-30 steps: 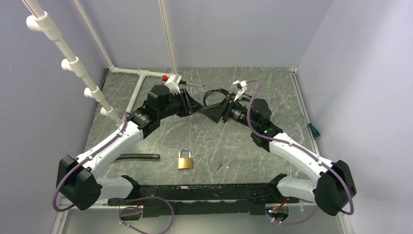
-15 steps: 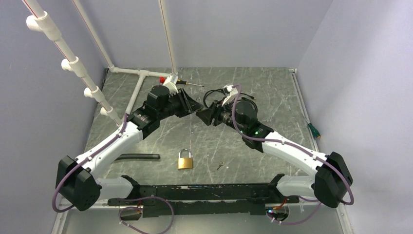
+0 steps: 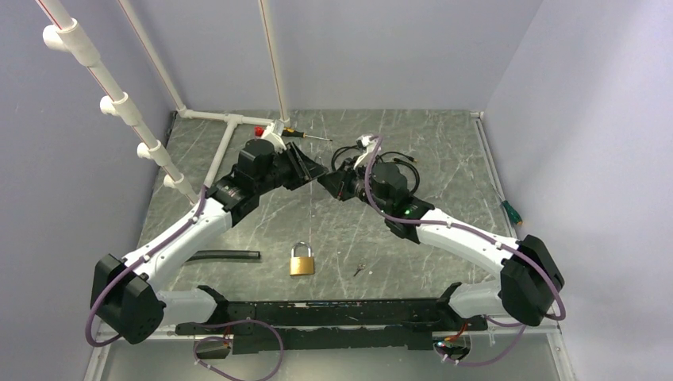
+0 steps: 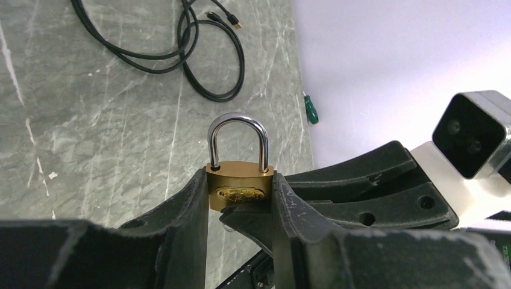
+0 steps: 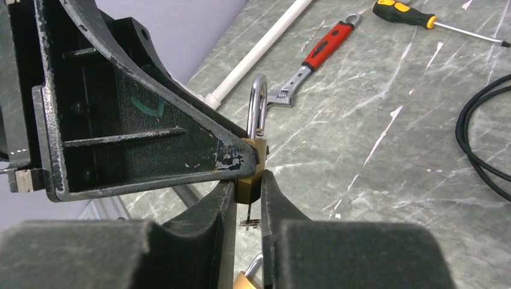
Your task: Unlock with the key
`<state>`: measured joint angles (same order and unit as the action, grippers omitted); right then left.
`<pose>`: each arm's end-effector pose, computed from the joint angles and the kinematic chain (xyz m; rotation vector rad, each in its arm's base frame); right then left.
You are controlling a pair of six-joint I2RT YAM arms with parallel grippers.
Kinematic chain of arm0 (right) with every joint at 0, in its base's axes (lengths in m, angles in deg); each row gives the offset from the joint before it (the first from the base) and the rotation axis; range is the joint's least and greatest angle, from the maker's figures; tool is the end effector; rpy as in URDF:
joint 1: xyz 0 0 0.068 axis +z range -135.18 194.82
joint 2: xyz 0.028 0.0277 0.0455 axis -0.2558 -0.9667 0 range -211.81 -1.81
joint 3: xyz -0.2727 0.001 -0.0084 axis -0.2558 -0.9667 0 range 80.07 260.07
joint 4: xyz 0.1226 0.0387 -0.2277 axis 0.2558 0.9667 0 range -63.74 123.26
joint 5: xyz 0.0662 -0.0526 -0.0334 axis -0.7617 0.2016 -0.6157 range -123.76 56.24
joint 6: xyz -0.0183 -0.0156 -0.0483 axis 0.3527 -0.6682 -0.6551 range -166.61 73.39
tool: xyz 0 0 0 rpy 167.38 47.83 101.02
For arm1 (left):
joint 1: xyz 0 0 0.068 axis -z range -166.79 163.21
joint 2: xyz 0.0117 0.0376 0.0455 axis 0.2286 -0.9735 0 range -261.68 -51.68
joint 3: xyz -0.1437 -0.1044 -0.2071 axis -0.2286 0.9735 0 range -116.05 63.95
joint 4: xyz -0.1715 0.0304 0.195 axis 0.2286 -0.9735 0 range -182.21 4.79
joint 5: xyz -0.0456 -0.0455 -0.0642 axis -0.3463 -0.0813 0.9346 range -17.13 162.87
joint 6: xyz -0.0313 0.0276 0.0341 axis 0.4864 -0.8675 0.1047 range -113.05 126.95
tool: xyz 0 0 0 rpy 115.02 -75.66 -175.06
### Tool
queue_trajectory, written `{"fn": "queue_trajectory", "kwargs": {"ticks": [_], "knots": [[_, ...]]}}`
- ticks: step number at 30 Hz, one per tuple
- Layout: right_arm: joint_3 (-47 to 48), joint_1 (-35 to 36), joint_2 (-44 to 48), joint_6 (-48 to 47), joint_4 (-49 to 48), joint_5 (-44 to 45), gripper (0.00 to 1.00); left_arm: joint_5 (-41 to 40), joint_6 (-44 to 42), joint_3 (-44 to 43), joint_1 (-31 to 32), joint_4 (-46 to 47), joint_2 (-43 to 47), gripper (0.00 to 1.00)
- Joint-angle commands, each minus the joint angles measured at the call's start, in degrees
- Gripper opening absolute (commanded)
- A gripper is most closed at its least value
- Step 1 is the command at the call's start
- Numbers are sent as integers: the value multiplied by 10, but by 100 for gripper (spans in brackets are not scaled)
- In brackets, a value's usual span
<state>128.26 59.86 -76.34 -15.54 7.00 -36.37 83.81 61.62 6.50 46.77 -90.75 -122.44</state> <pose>0.2140 0.2166 0.2994 -0.2553 1.7857 1.0146 0.2367 -0.1650 0.3295 -0.2419 2.0763 -1.1814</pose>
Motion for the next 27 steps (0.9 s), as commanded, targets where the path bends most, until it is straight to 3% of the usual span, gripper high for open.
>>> {"fn": "queue_trajectory", "kwargs": {"ticks": [1,6,14,22,27], "knots": [[36,3,-12,-1,-50,24,9,6,39,-63,8,-45,4,7],[20,8,-2,5,-56,47,0,-36,89,-113,8,-150,1,17],[31,8,-26,4,-47,51,0,-65,144,-116,7,-158,24,23],[24,8,-21,13,-52,51,0,-65,169,-72,-7,-104,57,29],[20,8,-19,15,-54,51,0,-46,168,-119,-7,-171,23,28]]}}
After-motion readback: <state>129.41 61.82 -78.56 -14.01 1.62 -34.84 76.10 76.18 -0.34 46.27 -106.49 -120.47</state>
